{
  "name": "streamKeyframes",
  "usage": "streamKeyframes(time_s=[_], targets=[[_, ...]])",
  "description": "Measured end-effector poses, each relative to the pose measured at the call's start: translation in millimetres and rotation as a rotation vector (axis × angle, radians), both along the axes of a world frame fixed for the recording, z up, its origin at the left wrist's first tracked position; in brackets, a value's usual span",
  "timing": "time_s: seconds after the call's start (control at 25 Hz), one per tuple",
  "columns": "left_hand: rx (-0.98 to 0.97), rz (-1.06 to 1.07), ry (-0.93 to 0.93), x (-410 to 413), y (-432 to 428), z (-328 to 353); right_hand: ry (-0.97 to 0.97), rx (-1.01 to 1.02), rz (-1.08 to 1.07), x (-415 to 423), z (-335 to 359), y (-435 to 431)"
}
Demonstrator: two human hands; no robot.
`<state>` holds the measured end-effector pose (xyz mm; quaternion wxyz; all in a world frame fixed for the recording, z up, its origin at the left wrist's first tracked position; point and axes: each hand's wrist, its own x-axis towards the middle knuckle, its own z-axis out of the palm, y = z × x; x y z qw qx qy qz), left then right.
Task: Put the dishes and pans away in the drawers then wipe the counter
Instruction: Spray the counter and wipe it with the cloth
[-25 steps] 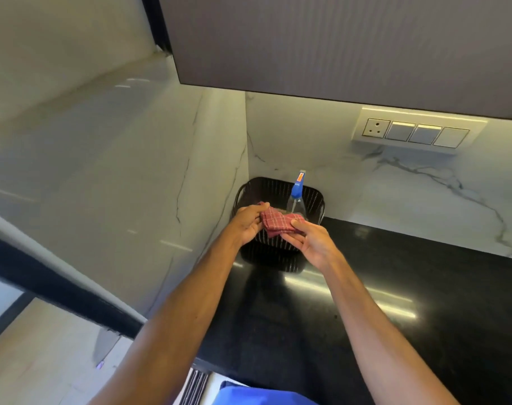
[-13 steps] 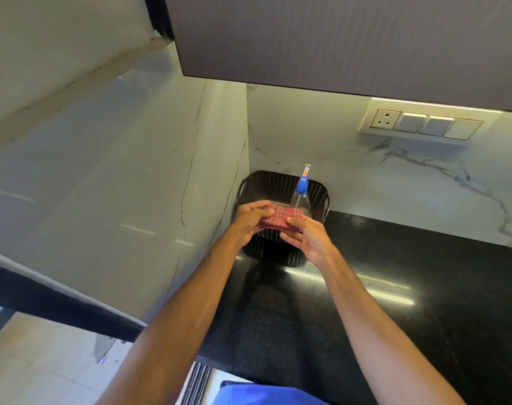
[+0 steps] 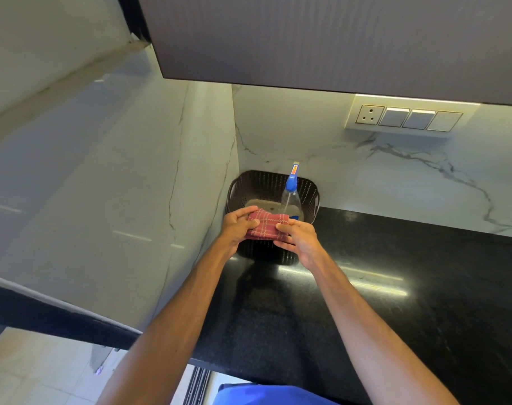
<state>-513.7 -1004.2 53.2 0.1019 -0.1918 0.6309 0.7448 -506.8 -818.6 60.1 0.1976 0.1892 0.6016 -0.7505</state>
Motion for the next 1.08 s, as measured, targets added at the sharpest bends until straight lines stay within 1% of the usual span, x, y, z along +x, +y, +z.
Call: streamKeyframes(time_s=[0.2,0.4,0.48,0.72,0.92,1.08], targets=[[-0.044,0.028,-0.049,15,-3,-11,-0.044,0.035,0.033,9,-12,-3],[-0.102,0.008,-0.017,23,-6,-10,-0.016,0.030,0.044,15,-18,-5],[-0.159,-0.018,-0.023,25,-6,-13,-0.026,0.041,0.055,17,-24,-4],[-0.397,-0.139,-0.109,36,-4,-34,-0.119,0.203,0.104,25,-50,-12],[-0.455,-0.192,-0.108,32,-1,-41,-0.125,0.324,0.119,16,-60,-18],[-0.543,-0.248,-0.114,29,1,-49,-0.123,0.361,0.127,14,-64,-17]])
